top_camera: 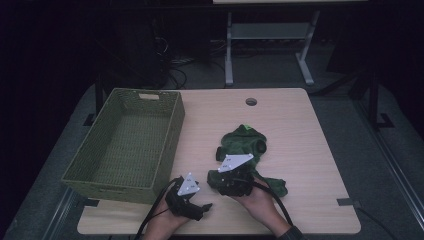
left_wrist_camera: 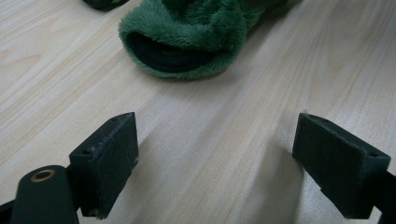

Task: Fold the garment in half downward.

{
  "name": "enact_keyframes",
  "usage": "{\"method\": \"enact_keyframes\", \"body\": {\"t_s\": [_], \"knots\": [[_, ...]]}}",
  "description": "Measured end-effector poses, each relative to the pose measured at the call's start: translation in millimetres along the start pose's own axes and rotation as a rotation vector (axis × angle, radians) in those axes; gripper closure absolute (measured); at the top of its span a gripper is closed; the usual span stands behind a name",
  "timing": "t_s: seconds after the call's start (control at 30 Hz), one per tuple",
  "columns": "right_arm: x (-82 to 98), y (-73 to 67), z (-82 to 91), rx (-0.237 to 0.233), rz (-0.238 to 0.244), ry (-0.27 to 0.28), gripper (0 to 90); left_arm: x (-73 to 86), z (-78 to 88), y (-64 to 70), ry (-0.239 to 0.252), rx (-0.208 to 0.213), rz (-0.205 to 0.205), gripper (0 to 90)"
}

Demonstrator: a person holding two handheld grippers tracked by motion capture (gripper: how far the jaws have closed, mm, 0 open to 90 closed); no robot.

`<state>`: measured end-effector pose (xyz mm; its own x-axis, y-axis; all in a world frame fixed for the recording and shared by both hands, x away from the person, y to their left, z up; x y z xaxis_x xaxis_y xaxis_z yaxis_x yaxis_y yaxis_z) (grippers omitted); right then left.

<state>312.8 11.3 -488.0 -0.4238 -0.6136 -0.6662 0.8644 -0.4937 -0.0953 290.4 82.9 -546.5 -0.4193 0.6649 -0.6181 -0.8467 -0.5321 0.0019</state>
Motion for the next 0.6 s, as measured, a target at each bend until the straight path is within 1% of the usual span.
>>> {"method": "enact_keyframes", "body": {"t_s": [0.03,0.07,0.1,0.17,0.23,0.27,0.33,0.37,0.47,0.53,0.57,0.6], "knots": [[0.0,0.4,-3.9,0.0,0.008,-0.007,68.4,0.1,0.0,0.0,-0.001,0.0,0.0,13.5],[0.9,0.5,-8.2,0.004,0.005,-0.02,68.4,0.2,0.1,0.0,-0.001,0.0,-0.001,13.5],[2.2,1.7,-12.8,0.012,0.016,-0.032,68.4,0.7,0.2,-0.4,-0.006,-0.001,-0.006,13.5],[6.1,4.1,-22.5,0.032,0.04,-0.059,68.4,0.5,0.2,-0.4,-0.005,-0.002,-0.004,13.5],[10.9,5.3,-31.8,0.051,0.043,-0.086,69.2,0.4,0.2,-0.3,-0.003,-0.001,-0.003,13.5],[13.2,5.8,-36.1,0.062,0.038,-0.094,69.2,0.4,0.2,-0.3,-0.004,-0.001,-0.003,13.5],[19.3,10.9,-42.6,0.089,0.039,-0.118,69.2,0.3,0.2,-0.1,-0.003,0.0,-0.002,13.5],[21.0,12.7,-44.1,0.1,0.038,-0.118,69.3,0.4,0.2,-0.2,-0.004,-0.001,-0.003,13.5],[21.6,13.8,-45.1,0.108,0.026,-0.112,68.8,0.4,0.2,-0.2,-0.004,-0.001,-0.003,13.5],[21.2,13.0,-44.5,0.12,0.033,-0.114,66.7,0.4,0.2,-0.1,-0.004,-0.001,-0.003,13.5],[22.0,13.7,-44.6,0.127,0.042,-0.121,67.1,0.5,0.3,-0.3,-0.005,-0.001,-0.004,13.5],[22.0,13.4,-45.6,0.126,0.029,-0.118,69.3,0.6,0.3,-0.4,-0.006,-0.001,-0.006,13.5]]}}
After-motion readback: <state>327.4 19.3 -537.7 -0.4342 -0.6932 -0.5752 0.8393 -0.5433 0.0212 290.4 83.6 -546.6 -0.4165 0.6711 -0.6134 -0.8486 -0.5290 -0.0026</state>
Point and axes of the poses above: each handheld gripper's, and its own axes: z roughly backward along the jaws, x roughly out of its underside, y roughly to its right, the point moved 10 cm from there along -z, roughly forward along the jaws, and after that the axes turned 8 degrees about -y, right-handed, at the moved point
